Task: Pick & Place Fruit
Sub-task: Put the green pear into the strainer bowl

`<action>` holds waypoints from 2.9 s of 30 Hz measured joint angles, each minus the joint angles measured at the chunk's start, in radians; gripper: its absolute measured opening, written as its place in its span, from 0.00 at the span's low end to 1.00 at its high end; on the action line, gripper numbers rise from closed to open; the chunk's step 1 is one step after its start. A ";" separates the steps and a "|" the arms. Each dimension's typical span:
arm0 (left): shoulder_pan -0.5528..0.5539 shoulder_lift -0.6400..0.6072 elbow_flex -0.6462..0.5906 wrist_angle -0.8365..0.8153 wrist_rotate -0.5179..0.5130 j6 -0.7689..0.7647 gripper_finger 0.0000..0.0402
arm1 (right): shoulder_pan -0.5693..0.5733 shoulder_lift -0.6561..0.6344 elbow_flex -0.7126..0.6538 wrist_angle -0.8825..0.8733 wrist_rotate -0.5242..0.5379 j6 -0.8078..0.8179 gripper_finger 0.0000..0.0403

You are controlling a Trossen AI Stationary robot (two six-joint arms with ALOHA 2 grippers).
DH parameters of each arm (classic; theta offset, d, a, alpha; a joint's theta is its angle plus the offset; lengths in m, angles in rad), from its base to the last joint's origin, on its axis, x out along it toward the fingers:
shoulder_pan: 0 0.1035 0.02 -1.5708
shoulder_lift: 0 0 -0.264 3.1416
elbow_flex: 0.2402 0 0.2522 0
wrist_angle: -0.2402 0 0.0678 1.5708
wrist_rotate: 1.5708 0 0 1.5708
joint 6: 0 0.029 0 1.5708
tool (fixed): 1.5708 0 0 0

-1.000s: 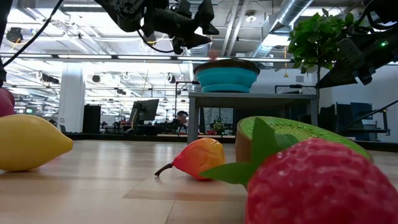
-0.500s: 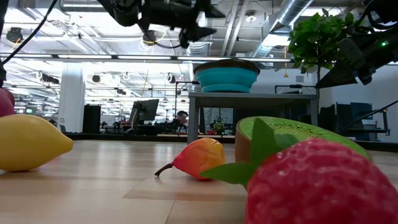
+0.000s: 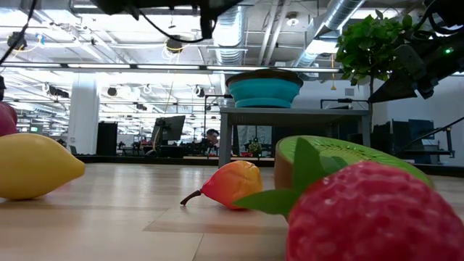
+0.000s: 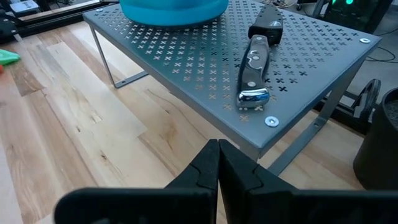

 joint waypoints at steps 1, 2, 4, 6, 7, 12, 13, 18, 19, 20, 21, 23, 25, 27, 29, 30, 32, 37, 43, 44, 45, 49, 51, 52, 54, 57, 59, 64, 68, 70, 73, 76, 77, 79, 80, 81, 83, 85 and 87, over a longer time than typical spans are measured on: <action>-0.015 -0.019 -0.020 0.001 0.000 -0.027 0.44 | 0.000 0.000 0.000 0.000 0.000 0.000 0.00; -0.029 -0.038 -0.043 -0.001 0.000 -0.049 0.43 | 0.000 0.000 0.000 0.000 0.000 0.000 0.00; -0.058 -0.076 -0.083 -0.001 0.000 -0.093 0.42 | -0.001 0.000 0.000 0.000 0.001 0.000 0.00; -0.085 -0.107 -0.115 0.002 -0.013 -0.126 0.40 | -0.002 0.000 0.000 0.000 0.001 -0.002 0.00; -0.097 -0.122 -0.131 -0.001 -0.026 -0.138 0.40 | -0.002 0.000 0.000 0.000 0.001 -0.002 0.00; -0.136 -0.178 -0.179 0.000 -0.083 -0.139 0.37 | -0.002 0.000 0.000 0.000 0.002 -0.002 0.00; -0.137 -0.181 -0.181 0.001 -0.085 -0.139 0.36 | -0.002 0.000 0.000 0.001 0.002 -0.002 0.00; -0.137 -0.189 -0.187 0.001 -0.081 -0.137 0.34 | 0.000 0.000 0.000 0.004 0.001 -0.001 0.00; -0.137 -0.188 -0.187 -0.001 -0.072 -0.137 0.33 | 0.000 0.000 0.000 0.003 0.001 -0.001 0.00; -0.137 -0.188 -0.187 0.000 -0.059 -0.137 0.33 | 0.000 0.000 0.000 0.003 0.000 0.000 0.00; -0.138 -0.188 -0.187 -0.002 -0.049 -0.137 0.33 | 0.000 0.000 0.000 0.003 0.001 0.000 0.00; -0.142 -0.188 -0.187 -0.020 -0.038 -0.138 0.31 | 0.000 0.000 0.000 0.003 0.001 0.000 0.00; -0.149 -0.189 -0.187 -0.060 -0.037 -0.140 0.30 | 0.000 0.000 0.000 0.003 0.001 0.000 0.00; -0.154 -0.194 -0.187 -0.121 -0.038 -0.171 0.28 | 0.000 0.000 0.000 0.003 0.000 0.000 0.00; -0.156 -0.194 -0.186 -0.194 -0.065 -0.223 0.25 | 0.000 0.000 0.000 0.003 0.001 0.000 0.00; -0.161 -0.194 -0.186 -0.236 -0.087 -0.243 0.24 | 0.000 0.000 0.000 0.003 0.000 0.000 0.00; -0.176 -0.193 -0.186 -0.297 -0.142 -0.271 0.21 | 0.000 0.000 0.000 0.003 0.000 0.000 0.00; -0.251 -0.193 -0.184 -0.339 -0.276 -0.297 0.12 | 0.000 0.000 0.000 0.002 0.000 0.000 0.00; -0.366 -0.193 -0.148 -0.333 -0.454 -0.321 0.01 | 0.000 0.000 0.000 0.002 0.000 0.000 0.00; -0.380 -0.193 -0.143 -0.331 -0.491 -0.326 0.01 | 0.000 0.000 0.000 0.001 0.000 0.000 0.00; -0.393 -0.193 -0.136 -0.329 -0.529 -0.327 0.01 | 0.000 0.000 0.000 0.001 0.000 0.000 0.00; -0.422 -0.175 -0.106 -0.316 -0.612 -0.324 0.00 | 0.000 0.000 0.000 0.000 0.000 0.000 0.00; -0.426 -0.146 -0.090 -0.314 -0.626 -0.323 0.00 | 0.000 0.000 0.000 -0.001 0.000 0.000 0.00; -0.426 -0.131 -0.087 -0.315 -0.630 -0.323 0.00 | 0.000 0.000 0.000 -0.001 0.000 0.000 0.00; -0.425 -0.099 -0.082 -0.316 -0.630 -0.323 0.00 | 0.000 0.000 0.000 -0.001 0.000 0.000 0.00; -0.410 -0.063 -0.081 -0.371 -0.630 -0.347 0.00 | -0.001 0.000 0.000 -0.001 0.001 0.000 0.00; -0.392 -0.055 -0.081 -0.461 -0.627 -0.407 0.00 | -0.001 0.000 0.000 -0.001 0.001 0.000 0.00; -0.342 -0.061 -0.082 -0.779 -0.546 -0.603 0.00 | -0.001 0.000 0.000 -0.001 0.001 0.000 0.00; -0.301 -0.062 -0.081 -1.017 -0.412 -0.757 0.00 | -0.002 0.000 0.000 0.000 0.002 0.000 0.00; -0.284 -0.061 -0.081 -1.118 -0.346 -0.818 0.00 | -0.002 0.000 0.000 -0.001 0.002 0.000 0.00; -0.268 -0.060 -0.082 -1.262 -0.300 -0.869 0.00 | -0.002 0.000 0.000 0.000 0.003 -0.001 0.00; -0.243 -0.060 -0.081 -1.386 -0.281 -0.879 0.00 | -0.002 0.000 0.000 0.000 0.004 -0.002 0.00; -0.234 -0.060 -0.081 -1.423 -0.281 -0.880 0.00 | -0.002 0.000 0.000 0.000 0.004 -0.002 0.00; -0.210 -0.060 -0.081 -1.495 -0.282 -0.880 0.00 | -0.002 0.000 0.000 -0.001 0.004 -0.002 0.00; -0.198 -0.060 -0.081 -1.536 -0.282 -0.877 0.00 | -0.002 0.000 0.000 0.000 0.004 -0.002 0.00; -0.187 -0.060 -0.081 -1.574 -0.282 -0.872 0.00 | -0.002 0.000 0.000 -0.001 0.004 -0.002 0.00; -0.168 -0.060 -0.081 -1.646 -0.282 -0.853 0.00 | -0.002 0.000 0.000 -0.001 0.004 -0.002 0.00; -0.156 -0.060 -0.085 -1.705 -0.290 -0.832 0.00 | -0.002 0.000 0.000 0.000 0.004 -0.002 0.00; -0.148 -0.060 -0.098 -1.727 -0.293 -0.808 0.00 | -0.002 0.000 0.000 -0.001 0.004 -0.002 0.00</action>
